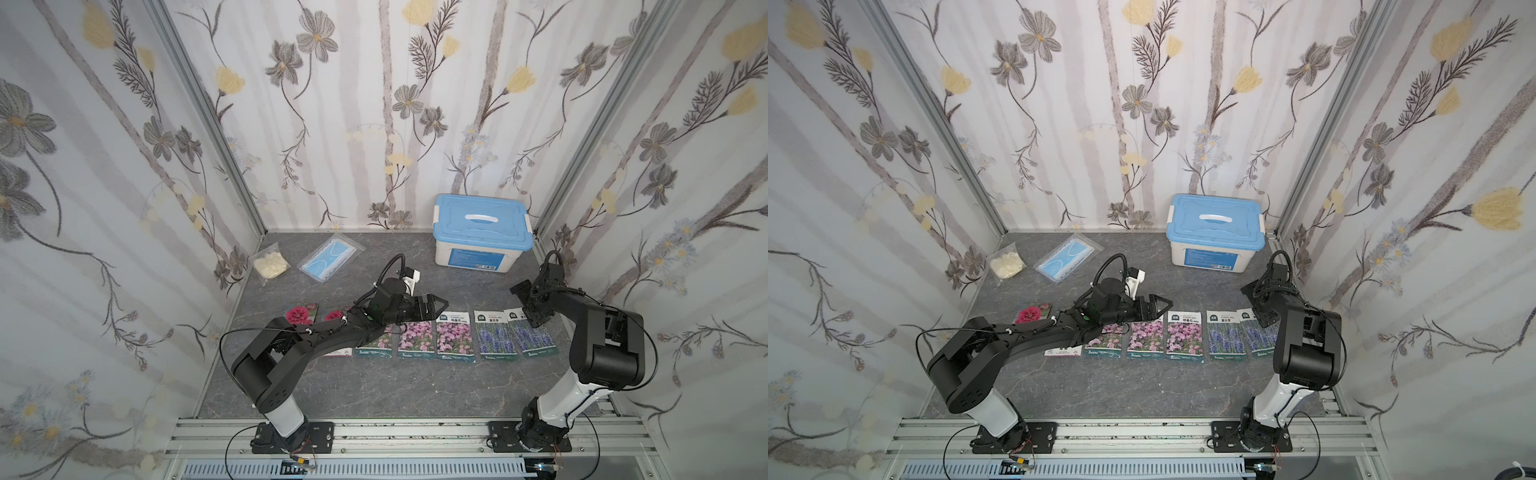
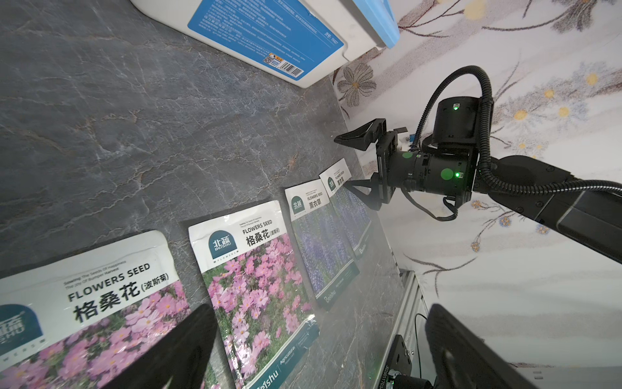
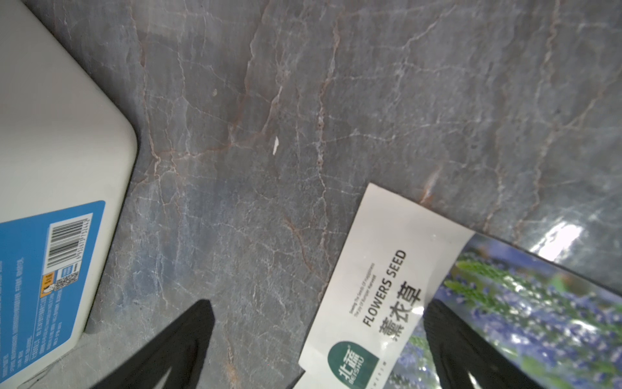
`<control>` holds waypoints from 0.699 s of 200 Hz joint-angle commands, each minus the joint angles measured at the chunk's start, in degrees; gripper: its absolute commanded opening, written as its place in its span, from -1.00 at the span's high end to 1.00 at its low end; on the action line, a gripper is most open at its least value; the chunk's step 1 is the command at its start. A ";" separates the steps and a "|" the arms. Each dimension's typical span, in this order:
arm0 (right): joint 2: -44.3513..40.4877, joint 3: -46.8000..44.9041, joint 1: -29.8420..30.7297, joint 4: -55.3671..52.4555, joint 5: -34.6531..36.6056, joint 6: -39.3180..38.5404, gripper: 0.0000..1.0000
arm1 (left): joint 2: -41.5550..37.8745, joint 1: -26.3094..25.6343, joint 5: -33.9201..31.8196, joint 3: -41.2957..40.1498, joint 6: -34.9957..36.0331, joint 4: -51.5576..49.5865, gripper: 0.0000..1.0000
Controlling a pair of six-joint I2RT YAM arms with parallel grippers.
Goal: Arrange the seed packets in a row
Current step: Adjust the seed packet at the center of the board.
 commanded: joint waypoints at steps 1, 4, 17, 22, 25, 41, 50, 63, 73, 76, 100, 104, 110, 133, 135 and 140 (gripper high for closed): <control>0.53 -0.02 -0.36 0.05 1.19 0.59 -0.99 | -0.30 0.13 0.03 0.09 -0.18 1.87 -1.00; 0.52 -0.06 -0.43 0.08 1.18 0.59 -0.99 | -0.29 0.17 0.09 0.13 -0.10 1.87 -1.00; 0.46 -0.15 -0.94 0.15 1.15 0.41 -0.99 | -0.20 0.19 0.14 0.29 -0.18 1.81 -1.00; 0.38 -0.16 -1.12 0.15 1.17 0.32 -0.99 | -0.11 0.11 0.13 0.39 -0.20 1.83 -1.00; 0.33 -0.16 -1.23 0.15 1.16 0.24 -0.99 | -0.10 0.10 0.15 0.45 -0.16 1.81 -1.00; 0.19 -0.33 -1.82 0.34 0.83 0.15 -0.99 | -0.11 0.12 0.27 0.55 -0.20 1.77 -1.00; 0.16 -0.33 -2.12 0.44 0.65 0.01 -0.99 | -0.05 0.14 0.27 0.55 -0.17 1.71 -1.00; 0.16 -0.26 -2.23 0.63 0.22 -0.12 -0.99 | -0.01 0.15 0.27 0.75 -0.17 1.56 -1.00; 0.08 -0.24 -2.23 0.82 -0.43 -0.11 -0.99 | 0.12 0.17 0.28 0.90 -0.07 1.56 -1.00; -0.01 -0.27 -2.23 0.97 -0.69 -0.18 -0.99 | 0.12 0.14 0.29 0.98 -0.16 1.49 -1.00; -1.65 -0.16 -2.23 1.63 -2.46 -0.50 -0.99 | 0.26 0.14 0.47 1.28 -0.07 1.38 -1.00; -2.06 -0.08 -2.21 1.64 -2.65 -0.60 -0.99 | 0.23 0.15 0.60 1.38 -0.13 1.35 -1.00; -2.86 0.01 -2.23 1.49 -2.86 -0.72 -0.99 | 0.28 0.19 0.60 1.41 -0.15 1.27 -1.00; -5.71 0.84 -2.32 0.48 -2.97 -1.16 -0.99 | 0.13 0.11 0.66 1.61 -0.09 1.20 -1.00; -5.96 0.88 -2.30 0.39 -2.97 -1.21 -0.99 | 0.19 0.15 0.70 1.61 -0.10 1.18 -1.00; -6.50 1.07 -2.45 0.02 -2.97 -1.25 -0.99 | 0.21 0.18 0.72 1.76 -0.07 1.11 -1.00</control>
